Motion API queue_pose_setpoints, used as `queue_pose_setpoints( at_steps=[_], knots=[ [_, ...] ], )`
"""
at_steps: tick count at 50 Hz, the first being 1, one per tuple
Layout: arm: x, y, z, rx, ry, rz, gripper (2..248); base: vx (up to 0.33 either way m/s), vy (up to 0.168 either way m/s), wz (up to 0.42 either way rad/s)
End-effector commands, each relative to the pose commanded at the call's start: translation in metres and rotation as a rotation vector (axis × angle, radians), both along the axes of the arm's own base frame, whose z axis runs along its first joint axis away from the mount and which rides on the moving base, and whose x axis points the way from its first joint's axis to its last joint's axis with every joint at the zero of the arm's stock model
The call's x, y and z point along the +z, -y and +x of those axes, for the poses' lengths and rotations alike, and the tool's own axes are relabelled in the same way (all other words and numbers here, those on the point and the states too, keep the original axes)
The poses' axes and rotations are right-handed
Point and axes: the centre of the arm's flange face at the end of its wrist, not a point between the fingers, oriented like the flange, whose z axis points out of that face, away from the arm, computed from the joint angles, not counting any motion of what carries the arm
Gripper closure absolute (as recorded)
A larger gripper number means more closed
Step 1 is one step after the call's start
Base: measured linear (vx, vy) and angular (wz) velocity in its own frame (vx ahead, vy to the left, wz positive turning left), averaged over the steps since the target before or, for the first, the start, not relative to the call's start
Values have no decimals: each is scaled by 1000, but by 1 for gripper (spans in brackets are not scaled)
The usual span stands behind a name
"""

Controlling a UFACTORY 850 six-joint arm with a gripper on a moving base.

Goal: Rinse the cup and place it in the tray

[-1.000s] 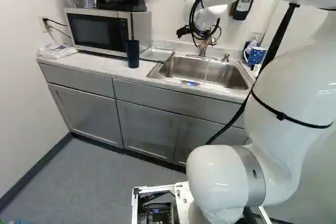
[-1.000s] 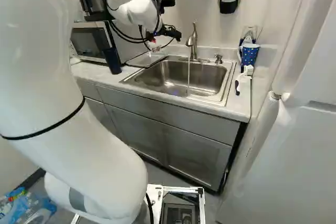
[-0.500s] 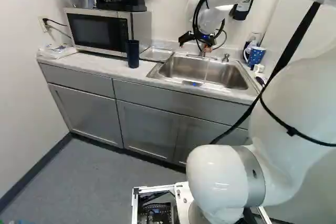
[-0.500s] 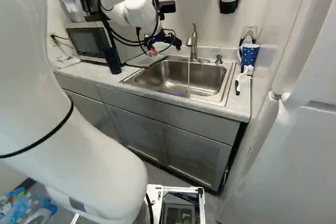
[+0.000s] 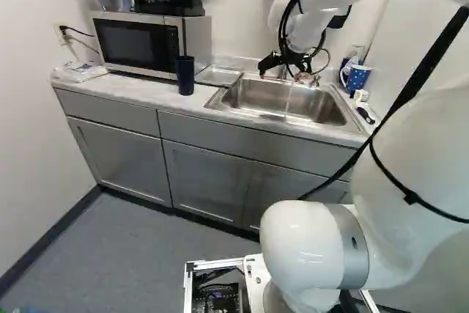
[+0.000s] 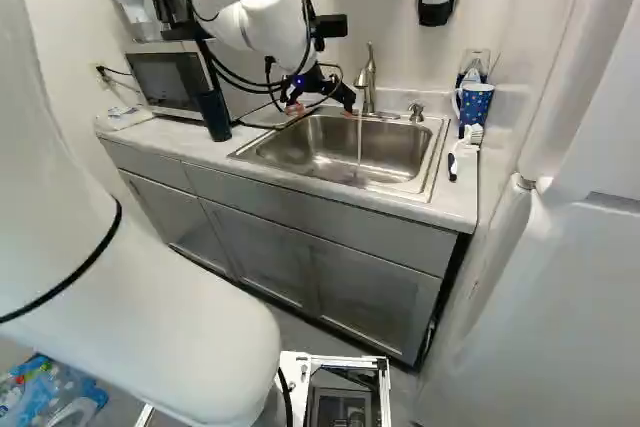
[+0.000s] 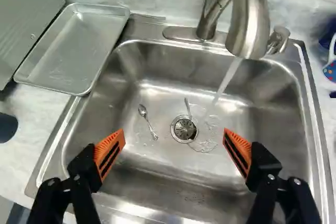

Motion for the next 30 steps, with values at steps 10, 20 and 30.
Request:
queue_pose_setpoints(
  at_steps=[10, 20, 30],
  knots=[
    [0, 8, -6, -21, 1, 0, 3, 0, 0, 0],
    [0, 8, -6, -21, 1, 0, 3, 0, 0, 0],
    [0, 8, -6, -21, 1, 0, 3, 0, 0, 0]
  ],
)
